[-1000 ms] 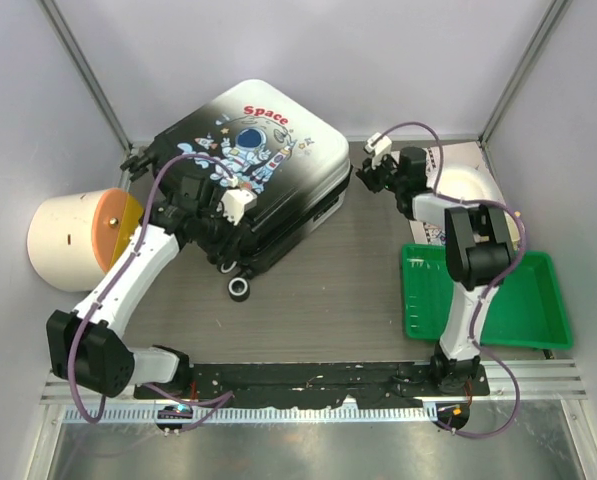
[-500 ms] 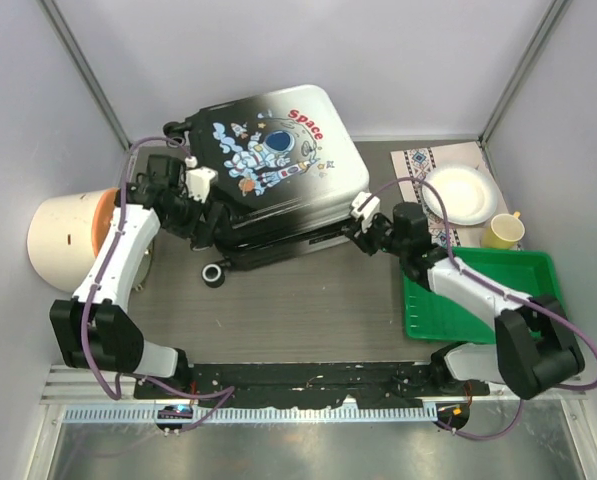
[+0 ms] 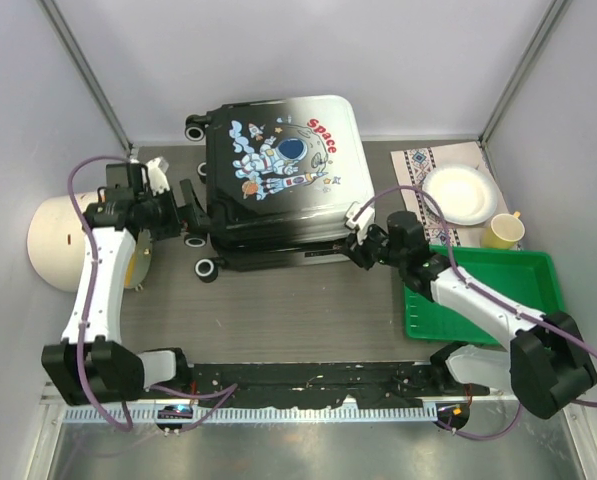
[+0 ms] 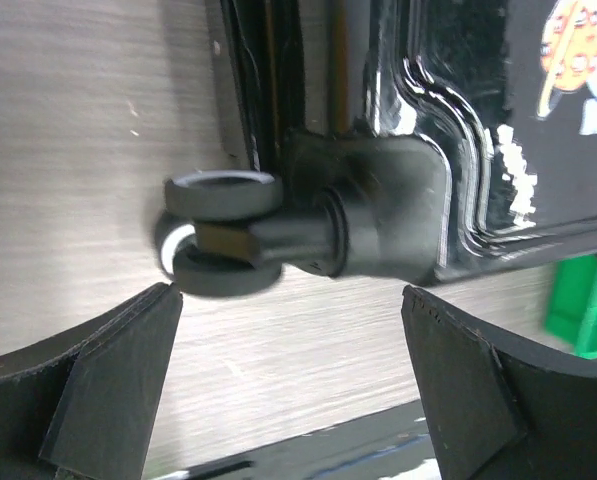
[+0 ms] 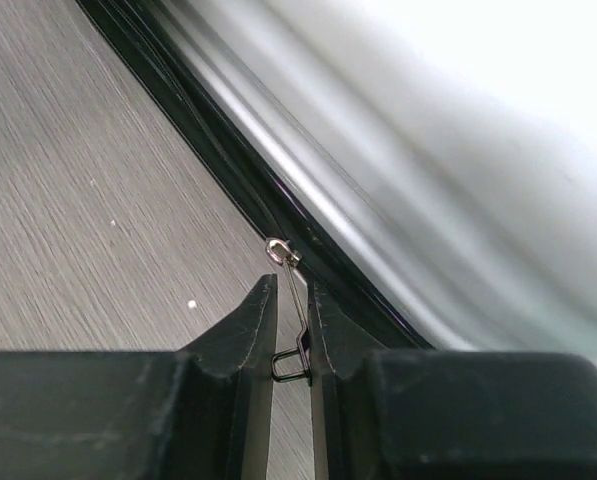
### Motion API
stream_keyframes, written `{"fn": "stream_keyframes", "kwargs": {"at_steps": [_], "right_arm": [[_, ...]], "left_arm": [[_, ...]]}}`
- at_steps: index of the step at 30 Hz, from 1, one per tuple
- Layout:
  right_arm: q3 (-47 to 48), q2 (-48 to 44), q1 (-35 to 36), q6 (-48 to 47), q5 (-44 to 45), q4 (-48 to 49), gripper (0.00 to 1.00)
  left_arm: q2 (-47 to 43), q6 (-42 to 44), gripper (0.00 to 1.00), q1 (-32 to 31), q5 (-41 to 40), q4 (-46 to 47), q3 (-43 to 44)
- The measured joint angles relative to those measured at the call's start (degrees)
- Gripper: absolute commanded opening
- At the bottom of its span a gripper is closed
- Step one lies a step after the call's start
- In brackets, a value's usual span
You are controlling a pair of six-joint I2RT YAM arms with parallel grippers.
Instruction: Open, take out, and arrange the luggage
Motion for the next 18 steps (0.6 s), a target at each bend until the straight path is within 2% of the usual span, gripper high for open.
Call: {"fn": "stream_keyframes", "kwargs": {"at_steps": [3, 8, 12, 18], "right_arm": [[0.92, -2.38, -4.83, -3.21, -2.49, -5.51, 0.01], [3.54, -4.11, -16.0, -10.05, -6.01, -15.13, 0.01], [4.04, -2.05, -17.42, -11.82, -7.34, -16.28, 0.01], [4.04, 1.07, -16.39, -11.47, -6.1, -15.43, 0.01]], "left_arm": [[-5.01, -8.98, 0.96, 1.01, 2.86, 1.25, -4.15], [-4.48, -20.48, 1.0, 0.98, 7.1, 4.85, -5.86], [-1.73, -29.99, 1.0, 1.16, 6.73, 7.54, -7.78], [1.03, -41.35, 1.0, 2.91, 1.27, 7.63, -9.05]]}}
